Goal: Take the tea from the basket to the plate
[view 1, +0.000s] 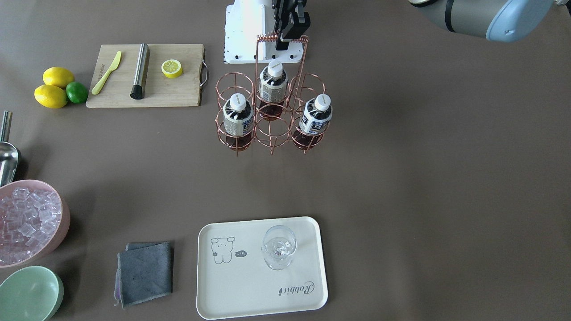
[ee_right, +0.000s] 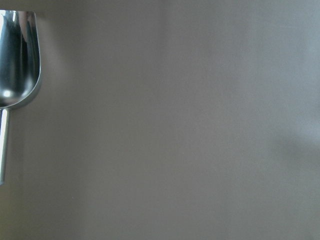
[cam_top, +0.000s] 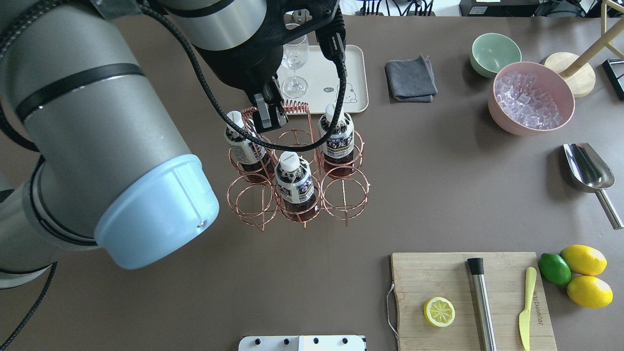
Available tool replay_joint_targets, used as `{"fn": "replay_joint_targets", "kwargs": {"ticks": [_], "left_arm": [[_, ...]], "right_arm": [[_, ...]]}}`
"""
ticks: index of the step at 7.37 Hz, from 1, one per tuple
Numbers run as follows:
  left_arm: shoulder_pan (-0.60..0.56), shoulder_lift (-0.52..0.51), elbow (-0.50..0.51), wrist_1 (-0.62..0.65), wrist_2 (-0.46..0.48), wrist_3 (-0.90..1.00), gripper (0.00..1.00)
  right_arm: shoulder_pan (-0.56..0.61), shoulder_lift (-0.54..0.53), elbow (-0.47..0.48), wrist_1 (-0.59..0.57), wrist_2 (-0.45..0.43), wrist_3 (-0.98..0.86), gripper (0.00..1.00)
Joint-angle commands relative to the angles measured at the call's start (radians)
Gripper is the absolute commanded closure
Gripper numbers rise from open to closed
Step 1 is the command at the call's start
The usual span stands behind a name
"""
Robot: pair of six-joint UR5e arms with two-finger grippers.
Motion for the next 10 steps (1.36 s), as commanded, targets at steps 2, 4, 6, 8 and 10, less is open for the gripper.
{"fn": "replay_joint_targets", "kwargs": {"ticks": [2,4,6,8,10], "left_arm": [[0.061,-0.002,0.016,-0.001,0.029,-0.002,1.00],[0.122,0.000,0.011,-0.003,0.086,-0.021,1.00],[0.116,0.081,-0.023,-0.048,0.089,-0.017,1.00],[0.113,0.106,-0.007,-0.076,0.089,-0.015,1.00],[0.100,0.104,-0.012,-0.076,0.089,-0.017,1.00]], "right_arm": [[0.000,-0.015,-0.003,0.018,-0.003,-0.002,0.00],[-0.009,-0.010,-0.003,0.018,-0.003,0.001,0.00],[-0.009,-0.009,-0.003,0.015,0.001,0.004,0.00],[-0.009,-0.010,-0.006,0.015,0.003,0.006,0.00],[-0.009,-0.015,-0.013,0.016,0.012,-0.001,0.00]]}}
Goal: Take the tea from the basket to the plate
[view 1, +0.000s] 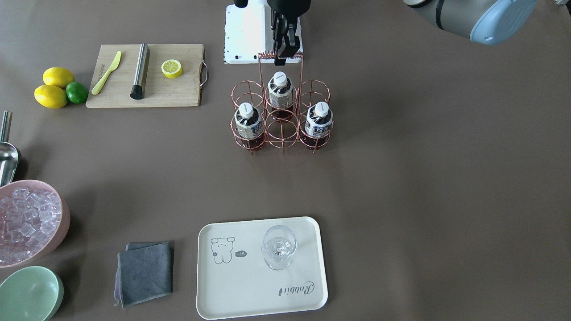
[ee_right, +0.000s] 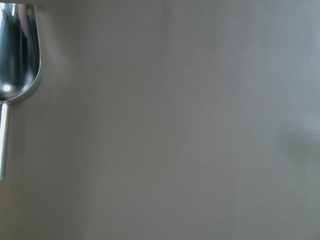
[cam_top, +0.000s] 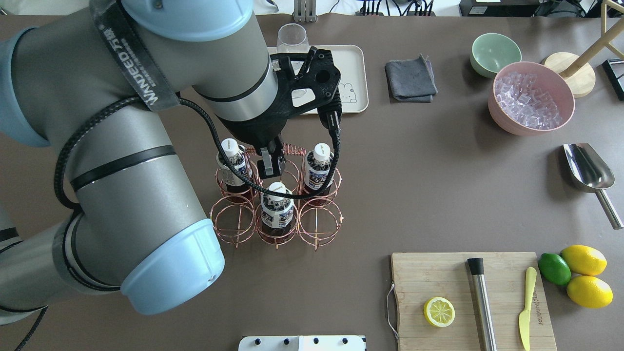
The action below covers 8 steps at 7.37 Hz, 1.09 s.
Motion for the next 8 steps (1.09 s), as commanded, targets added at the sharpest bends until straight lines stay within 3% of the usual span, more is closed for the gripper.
{"fn": "replay_joint_targets", "kwargs": {"ticks": [1,3,4,6,8], "left_arm": [[-0.013,0.004,-0.002,-0.003,-0.001,0.000,1.00],[-0.014,0.004,-0.002,-0.003,-0.001,-0.001,1.00],[-0.013,0.005,-0.002,-0.009,-0.001,-0.001,1.00],[-0.013,0.016,-0.002,-0.023,0.000,-0.001,1.00],[-0.017,0.033,-0.002,-0.044,-0.001,0.002,1.00]], "right_arm": [[0.000,0.000,-0.009,0.000,0.005,-0.002,0.00],[0.000,0.014,-0.029,0.000,0.092,0.027,0.00],[-0.027,0.066,-0.029,-0.003,0.138,0.156,0.00],[-0.138,0.152,-0.021,-0.005,0.161,0.296,0.00],[-0.275,0.277,0.014,0.000,0.212,0.555,0.00]]}}
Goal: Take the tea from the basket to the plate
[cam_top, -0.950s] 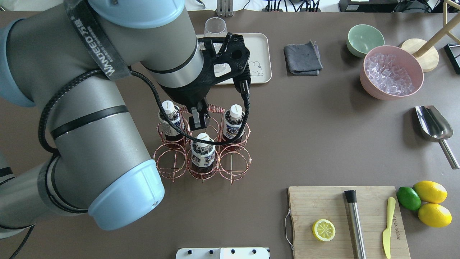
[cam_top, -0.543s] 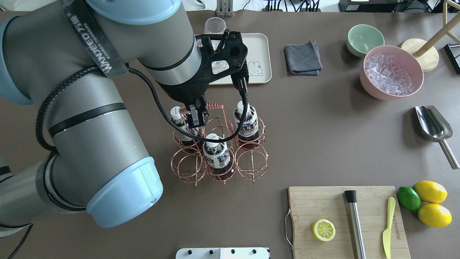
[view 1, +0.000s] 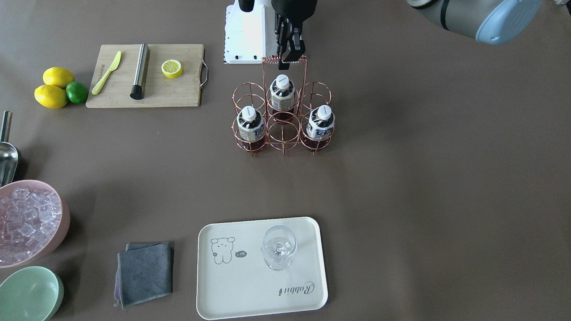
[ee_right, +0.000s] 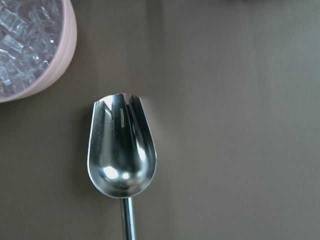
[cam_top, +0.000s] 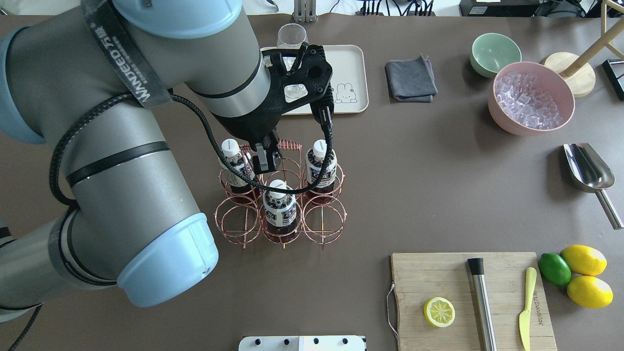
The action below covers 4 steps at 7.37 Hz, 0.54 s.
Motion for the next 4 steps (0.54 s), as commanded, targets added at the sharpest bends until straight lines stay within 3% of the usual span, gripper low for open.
{"fn": "replay_joint_targets", "kwargs": {"ticks": [1,4], "left_arm": [[-0.013,0.011,0.001,-0.017,-0.001,0.002,1.00],[-0.020,0.019,-0.001,-0.018,-0.004,0.002,1.00]], "right_arm": [[-0.189,0.183,0.046,0.000,0.033,0.343,0.00],[-0.428,0.444,0.044,-0.009,0.013,0.803,0.00]]}}
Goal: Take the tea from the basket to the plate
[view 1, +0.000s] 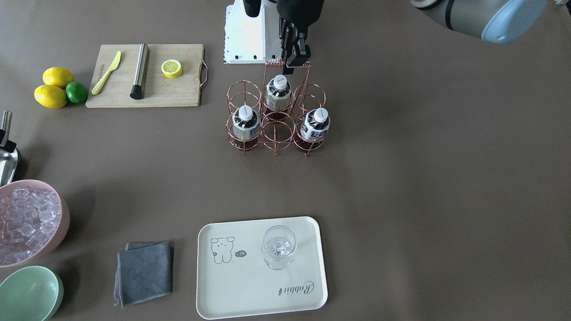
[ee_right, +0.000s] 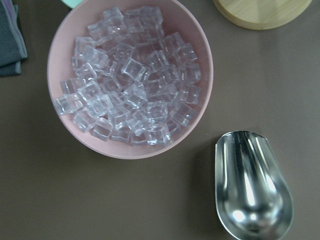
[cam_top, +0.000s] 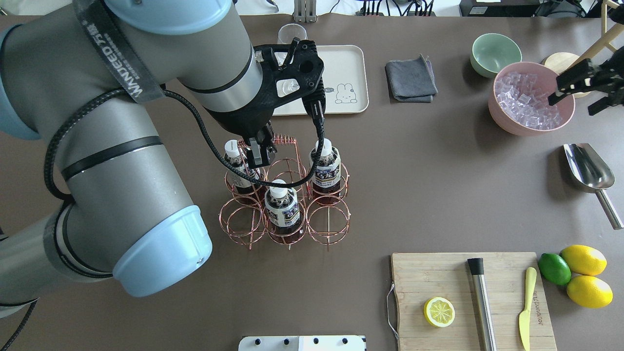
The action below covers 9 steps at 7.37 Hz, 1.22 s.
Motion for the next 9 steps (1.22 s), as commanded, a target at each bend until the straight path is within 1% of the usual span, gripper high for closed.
{"fn": "replay_joint_targets", "kwargs": {"ticks": [1,3,4,6,7,8,9], "left_arm": [[-0.010,0.002,-0.002,0.001,-0.004,0.000,1.00],[-0.022,0.007,-0.006,0.001,-0.009,0.002,1.00],[-0.023,0.007,-0.006,0.001,-0.011,0.000,1.00],[-0.022,0.007,-0.006,0.001,-0.012,0.000,1.00],[-0.022,0.008,-0.006,0.001,-0.012,0.000,1.00],[-0.022,0.010,-0.006,0.001,-0.012,0.000,1.00],[-0.020,0.014,-0.006,-0.001,-0.011,0.000,1.00]], "right_arm": [[-0.218,0.246,-0.021,-0.008,-0.045,0.453,0.00],[-0.332,0.389,-0.067,-0.006,-0.056,0.805,0.00],[-0.355,0.441,-0.107,-0.008,-0.045,0.911,0.00],[-0.415,0.513,-0.111,-0.006,-0.015,1.111,0.00],[-0.430,0.537,-0.111,-0.006,0.010,1.169,0.00],[-0.446,0.540,-0.109,0.000,0.054,1.218,0.00],[-0.458,0.558,-0.112,-0.002,0.054,1.236,0.01]]}}
